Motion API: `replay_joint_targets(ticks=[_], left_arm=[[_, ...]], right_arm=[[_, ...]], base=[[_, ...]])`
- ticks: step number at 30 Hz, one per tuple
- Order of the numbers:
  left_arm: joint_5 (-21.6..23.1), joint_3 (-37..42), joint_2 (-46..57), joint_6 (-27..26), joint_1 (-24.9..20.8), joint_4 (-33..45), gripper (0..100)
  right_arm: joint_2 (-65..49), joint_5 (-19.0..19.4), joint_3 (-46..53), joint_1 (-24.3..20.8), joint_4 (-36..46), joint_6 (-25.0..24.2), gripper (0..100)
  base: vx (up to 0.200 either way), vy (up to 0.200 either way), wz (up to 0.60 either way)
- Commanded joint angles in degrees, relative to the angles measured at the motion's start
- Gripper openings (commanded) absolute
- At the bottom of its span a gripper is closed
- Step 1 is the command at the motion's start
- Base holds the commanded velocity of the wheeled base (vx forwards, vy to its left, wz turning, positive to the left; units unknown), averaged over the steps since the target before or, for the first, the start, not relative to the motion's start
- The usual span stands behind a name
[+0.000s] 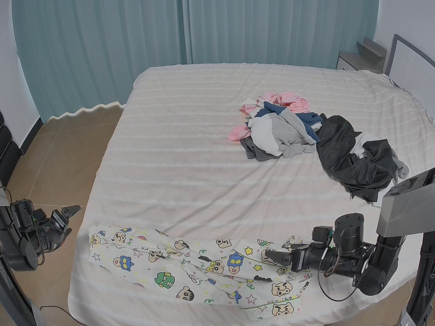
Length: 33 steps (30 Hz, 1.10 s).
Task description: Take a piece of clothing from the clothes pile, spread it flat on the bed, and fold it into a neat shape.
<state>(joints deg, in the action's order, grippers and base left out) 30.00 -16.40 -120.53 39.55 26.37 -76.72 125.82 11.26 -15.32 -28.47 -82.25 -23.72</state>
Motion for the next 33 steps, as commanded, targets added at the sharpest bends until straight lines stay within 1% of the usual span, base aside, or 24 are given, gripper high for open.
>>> replay_joint_targets(ticks=[1,2,3,4,5,7,8,9,10,12,13,19,27,31,32,33], left_arm=[[8.93,12.27,7.76,2.64,7.38,-1.77,100],[9.11,12.88,6.53,2.03,7.65,-1.77,100],[9.11,13.06,5.74,1.59,7.65,-1.86,100],[9.02,13.41,3.72,-0.35,7.65,-2.3,100],[9.11,13.5,2.84,-1.93,7.91,-2.91,100],[9.29,14.46,0.91,-5.27,9.32,-4.23,100],[9.29,14.46,0.91,-5.27,9.32,-4.23,100],[11.04,15.17,-1.11,-7.11,10.11,-5.46,100],[12.45,15.61,-2.34,-7.82,10.72,-6.34,100],[14.74,16.22,-4.1,-8.78,12.74,-8.8,100],[15.17,16.31,-4.54,-8.87,13.09,-9.42,100],[15.61,16.22,-6.56,-9.14,13.71,-10.65,100],[15.88,16.22,-7.62,-9.14,13.71,-10.74,100],[15.88,16.31,-7.62,-9.14,13.71,-10.74,100],[15.79,16.31,-7.62,-9.14,13.71,-10.74,100],[15.79,16.31,-7.62,-9.14,13.71,-10.74,100]], right_arm=[[-4.79,-0.54,-16.14,-4.23,20.55,3.16,100],[-4.44,-0.54,-18.87,-4.93,24.24,4.56,100],[-4.27,-0.54,-20.18,-5.28,25.82,5.44,100],[-3.12,-0.45,-22.82,-5.99,29.52,7.38,100],[-2.07,-0.54,-23.96,-6.6,30.92,8.52,100],[0.57,-0.63,-25.63,-8.01,31.54,11.59,100],[0.57,-0.63,-25.63,-8.01,31.54,11.59,100],[2.33,-0.63,-27.3,-8.36,31.45,14.23,100],[3.12,-0.72,-28.62,-8.36,31.54,15.29,100],[4.87,-0.72,-31.35,-8.36,31.98,15.81,100],[5.49,-0.72,-31.96,-8.27,31.98,15.9,100],[9.53,-1.42,-34.6,-8.45,31.89,16.43,100],[11.55,-1.51,-35.74,-8.45,31.27,17.13,100],[12.7,-2.91,-36.88,-8.89,31.27,17.13,100],[12.7,-3.18,-36.97,-9.06,31.19,17.13,0],[12.7,-3.18,-36.97,-9.06,31.19,17.13,0]], base=[[0.0,0.0,0.0],[0.0,0.0,0.0],[0.0,0.0,0.0],[0.0,0.0,0.0],[0.0,0.0,0.0],[0.0,0.0,0.0],[0.0,0.0,0.0],[0.0,0.0,0.0],[0.0,0.0,0.0],[0.0,0.0,0.0],[0.0,0.0,0.0],[0.0,0.0,0.0],[0.0,0.0,0.0],[0.0,0.0,0.0],[0.0,0.0,0.0],[0.0,0.0,0.0]])
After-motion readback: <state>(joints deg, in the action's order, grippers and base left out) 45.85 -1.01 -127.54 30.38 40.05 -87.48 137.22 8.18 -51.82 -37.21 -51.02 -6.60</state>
